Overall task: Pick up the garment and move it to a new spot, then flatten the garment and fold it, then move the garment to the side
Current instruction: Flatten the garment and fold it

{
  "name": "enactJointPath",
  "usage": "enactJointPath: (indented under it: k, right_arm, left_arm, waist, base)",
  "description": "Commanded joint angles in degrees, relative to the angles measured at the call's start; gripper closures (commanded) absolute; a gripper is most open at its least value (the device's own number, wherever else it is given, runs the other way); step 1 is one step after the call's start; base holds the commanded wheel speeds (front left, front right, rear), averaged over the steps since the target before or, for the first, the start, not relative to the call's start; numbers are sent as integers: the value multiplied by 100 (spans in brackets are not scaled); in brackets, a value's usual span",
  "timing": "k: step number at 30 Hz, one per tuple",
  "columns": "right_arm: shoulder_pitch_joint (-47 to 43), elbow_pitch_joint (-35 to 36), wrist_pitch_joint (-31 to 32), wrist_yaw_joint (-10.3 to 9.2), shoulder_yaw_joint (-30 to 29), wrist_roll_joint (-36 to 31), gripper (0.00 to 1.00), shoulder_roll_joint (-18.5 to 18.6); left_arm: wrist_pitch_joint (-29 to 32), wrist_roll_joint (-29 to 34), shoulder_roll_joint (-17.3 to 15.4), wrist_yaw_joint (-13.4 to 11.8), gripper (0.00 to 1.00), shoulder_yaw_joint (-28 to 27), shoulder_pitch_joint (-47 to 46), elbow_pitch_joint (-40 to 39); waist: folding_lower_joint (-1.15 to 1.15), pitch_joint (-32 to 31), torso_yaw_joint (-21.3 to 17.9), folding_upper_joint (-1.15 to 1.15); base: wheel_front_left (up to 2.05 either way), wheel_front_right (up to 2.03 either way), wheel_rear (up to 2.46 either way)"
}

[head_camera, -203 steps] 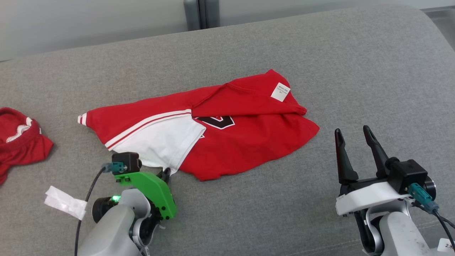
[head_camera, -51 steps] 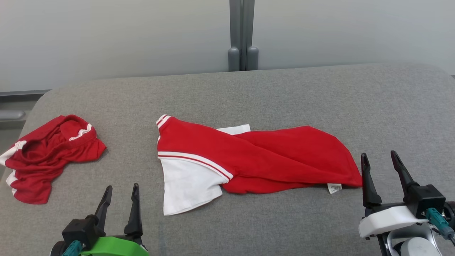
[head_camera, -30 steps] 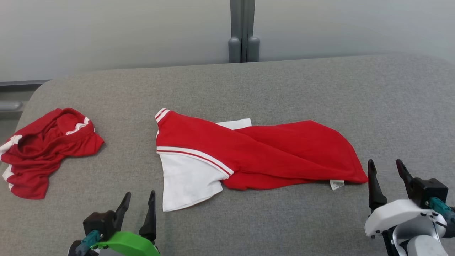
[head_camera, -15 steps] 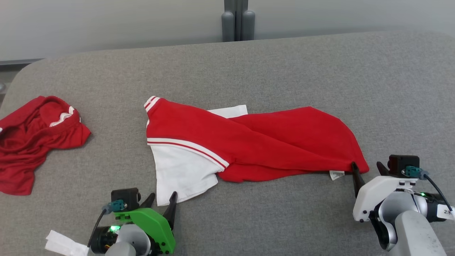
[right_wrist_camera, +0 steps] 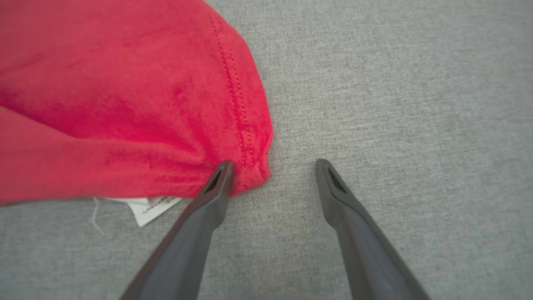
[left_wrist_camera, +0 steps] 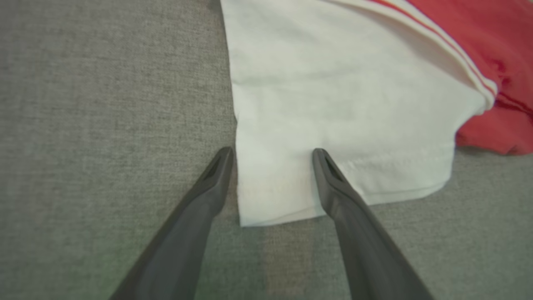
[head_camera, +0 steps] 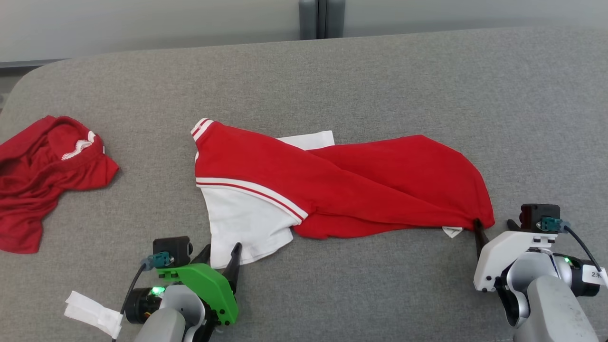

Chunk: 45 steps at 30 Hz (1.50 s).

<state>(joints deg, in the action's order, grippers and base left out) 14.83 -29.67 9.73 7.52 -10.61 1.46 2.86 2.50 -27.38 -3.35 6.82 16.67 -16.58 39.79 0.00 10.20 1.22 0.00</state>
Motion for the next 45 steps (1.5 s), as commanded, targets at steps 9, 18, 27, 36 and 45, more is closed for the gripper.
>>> enactJointPath:
  k: [9,18,27,36,45]
  right_arm:
    - [117,-456,334,-1,331,205,80,-31]
    - [174,179,-448,-7,136,282,100,9]
    - [239,1636,-882,-7,147,584,100,12]
    - [764,2674,-416,-7,267,621,100,57]
    - [1826,2971,305,-6,787,668,100,435]
  left_arm:
    - [658,-228,108,-3,100,330,167,573]
    - [-172,-602,55,28,100,25,41,-194]
    - [-683,-1502,34,72,100,-263,-209,-2395]
    - [369,-2870,-174,73,100,-186,-1172,-3965]
    - [834,-2727,-560,8,100,-297,-2596,-3819]
  waist:
    - [0,46,1,0]
    - [0,-141,15,0]
    - [0,-488,31,0]
    - [0,-579,-13,0]
    - [0,-402,-260,0]
  base:
    - [0,0,0]
    - [0,0,0]
    - [0,0,0]
    - [0,0,0]
    - [0,0,0]
